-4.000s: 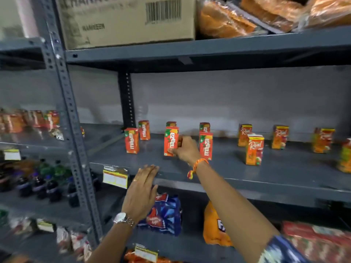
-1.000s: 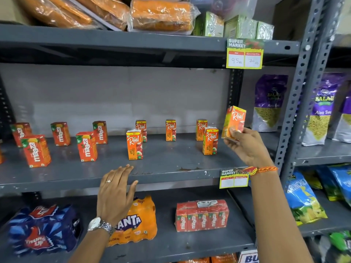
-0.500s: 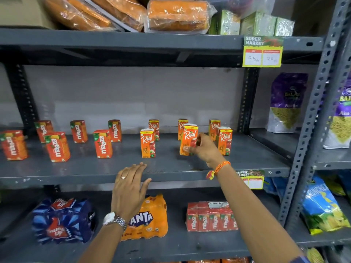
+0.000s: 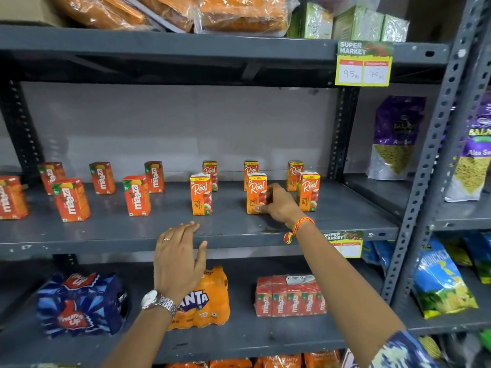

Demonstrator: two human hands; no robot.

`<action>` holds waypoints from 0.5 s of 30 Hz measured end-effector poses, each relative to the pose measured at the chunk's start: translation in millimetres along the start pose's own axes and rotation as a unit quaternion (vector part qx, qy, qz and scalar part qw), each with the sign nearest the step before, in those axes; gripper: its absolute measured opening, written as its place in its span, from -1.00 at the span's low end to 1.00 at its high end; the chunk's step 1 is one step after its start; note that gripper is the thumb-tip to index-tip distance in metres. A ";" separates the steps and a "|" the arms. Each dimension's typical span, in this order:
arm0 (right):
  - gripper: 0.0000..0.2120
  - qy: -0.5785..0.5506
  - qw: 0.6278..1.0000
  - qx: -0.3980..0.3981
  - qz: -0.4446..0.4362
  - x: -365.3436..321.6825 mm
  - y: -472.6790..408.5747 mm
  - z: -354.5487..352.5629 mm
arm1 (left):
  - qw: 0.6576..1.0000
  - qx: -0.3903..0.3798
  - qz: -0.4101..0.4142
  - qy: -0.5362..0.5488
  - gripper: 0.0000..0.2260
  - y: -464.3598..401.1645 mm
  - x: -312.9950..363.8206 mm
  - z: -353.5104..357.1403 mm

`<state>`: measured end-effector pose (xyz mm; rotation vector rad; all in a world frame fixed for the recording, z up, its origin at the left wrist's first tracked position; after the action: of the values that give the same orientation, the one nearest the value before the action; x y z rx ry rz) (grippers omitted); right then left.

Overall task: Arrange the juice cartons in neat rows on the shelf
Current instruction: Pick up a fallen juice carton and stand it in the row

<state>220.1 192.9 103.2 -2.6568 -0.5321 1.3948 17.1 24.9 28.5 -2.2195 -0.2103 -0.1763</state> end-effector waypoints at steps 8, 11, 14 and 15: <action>-0.65 -0.165 0.979 0.119 0.021 62.1 20.1 -117.0 | 0.971 -0.113 -0.020 0.211 -0.53 -47.3 76.8 4.4; -0.46 -0.146 0.984 0.085 0.059 82.8 8.2 -129.2 | 0.949 -0.212 -0.089 0.217 -0.28 -78.8 84.6 39.7; -0.25 -0.110 0.992 0.023 0.059 90.6 -7.9 -118.8 | 0.939 -0.253 -0.144 0.185 -0.14 -100.1 84.6 62.9; -0.26 -0.104 0.993 0.005 0.050 87.6 -9.4 -114.3 | 0.935 -0.256 -0.158 0.188 -0.14 -104.7 84.3 67.4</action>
<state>356.2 241.0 103.2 -2.5782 -0.4138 1.7105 80.6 149.0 85.0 -2.5919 -0.3369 -0.9144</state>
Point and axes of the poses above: each hand's wrist, its own y-axis away from the middle knuckle, its own z-axis out of the palm, x = y × z, the point moved 5 cm from there along -y, towards the middle knuckle, and after that the axes turned 3 degrees about x, right-handed, at the moved point
